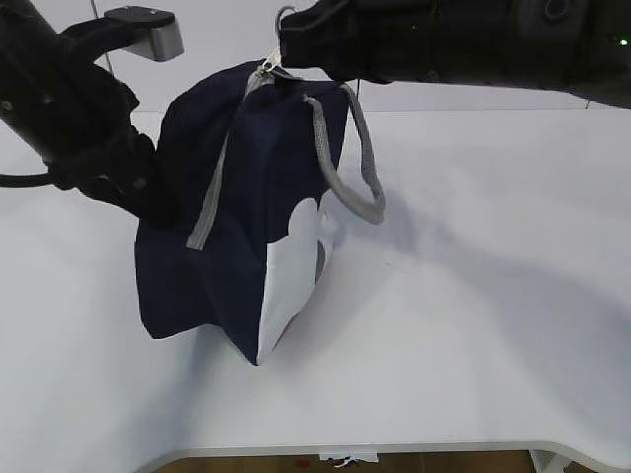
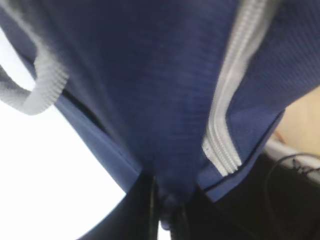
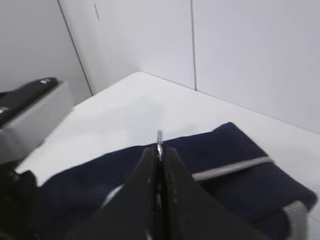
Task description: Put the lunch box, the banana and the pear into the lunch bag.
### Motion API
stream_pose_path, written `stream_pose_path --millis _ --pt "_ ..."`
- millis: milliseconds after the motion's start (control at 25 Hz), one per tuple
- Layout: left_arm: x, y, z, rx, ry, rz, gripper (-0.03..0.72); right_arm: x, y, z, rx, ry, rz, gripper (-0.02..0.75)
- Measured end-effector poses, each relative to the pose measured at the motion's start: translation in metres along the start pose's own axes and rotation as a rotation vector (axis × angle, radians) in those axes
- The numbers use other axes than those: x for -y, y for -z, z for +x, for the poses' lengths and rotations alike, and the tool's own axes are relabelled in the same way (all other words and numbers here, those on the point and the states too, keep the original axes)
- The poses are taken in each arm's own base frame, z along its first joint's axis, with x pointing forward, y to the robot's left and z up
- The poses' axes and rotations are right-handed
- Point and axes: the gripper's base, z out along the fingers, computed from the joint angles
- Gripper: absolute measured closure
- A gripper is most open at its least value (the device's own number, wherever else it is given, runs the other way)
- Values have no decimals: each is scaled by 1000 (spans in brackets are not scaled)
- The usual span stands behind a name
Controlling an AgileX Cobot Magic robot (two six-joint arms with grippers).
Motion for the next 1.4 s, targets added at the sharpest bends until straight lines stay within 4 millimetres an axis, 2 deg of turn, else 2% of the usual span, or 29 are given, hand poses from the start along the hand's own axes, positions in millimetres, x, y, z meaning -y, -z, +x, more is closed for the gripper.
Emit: stream_pose_path --millis 160,320,720,1080,1240,1400 --pt "3 9 6 -43 -33 -17 690 4 0 1 -15 6 34 737" --pt "6 14 10 -71 -40 -7 690 7 -2 -7 -9 21 71 737" --pt "7 20 14 -94 -59 -26 690 20 -20 -14 -33 93 179 737" --pt "10 35 18 -83 -81 -63 691 35 -37 3 -108 147 254 737" --pt "6 41 20 -71 -69 -75 691 42 -39 7 -117 119 270 737" --pt "2 43 22 -73 -57 -86 691 40 -41 6 -96 73 231 737"
